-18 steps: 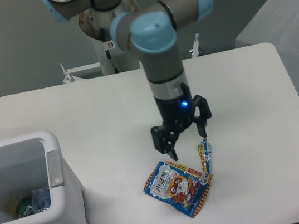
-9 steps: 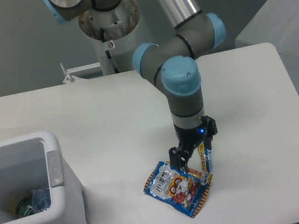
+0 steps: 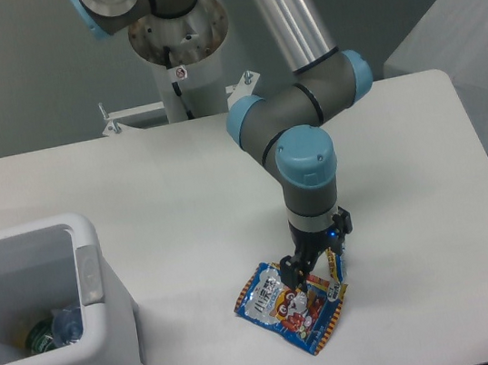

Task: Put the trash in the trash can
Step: 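Close the gripper on the snack wrapper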

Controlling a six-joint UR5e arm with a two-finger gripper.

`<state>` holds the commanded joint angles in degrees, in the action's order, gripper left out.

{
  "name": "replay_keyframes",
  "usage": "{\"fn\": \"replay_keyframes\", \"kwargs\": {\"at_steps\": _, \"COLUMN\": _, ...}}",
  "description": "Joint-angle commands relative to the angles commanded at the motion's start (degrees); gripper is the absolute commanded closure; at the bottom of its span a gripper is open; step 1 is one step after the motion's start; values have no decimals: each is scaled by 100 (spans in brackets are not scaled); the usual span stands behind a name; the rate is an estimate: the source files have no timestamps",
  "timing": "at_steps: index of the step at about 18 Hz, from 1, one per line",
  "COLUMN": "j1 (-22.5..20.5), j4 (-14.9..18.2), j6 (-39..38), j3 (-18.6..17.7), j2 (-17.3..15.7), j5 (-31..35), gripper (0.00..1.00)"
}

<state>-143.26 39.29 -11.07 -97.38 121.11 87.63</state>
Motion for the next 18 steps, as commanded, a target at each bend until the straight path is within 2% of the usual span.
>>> {"fn": "replay_keyframes", "kwargs": {"at_steps": 6, "j1": 35, "j4": 9, "j6": -44, "j3": 88, "j2": 211, "j5": 18, "gripper": 0}}
{"fn": "replay_keyframes", "kwargs": {"at_steps": 18, "j1": 167, "j4": 0, "j6": -185, "j3": 184, "j2": 334, "j5": 9, "gripper": 0}}
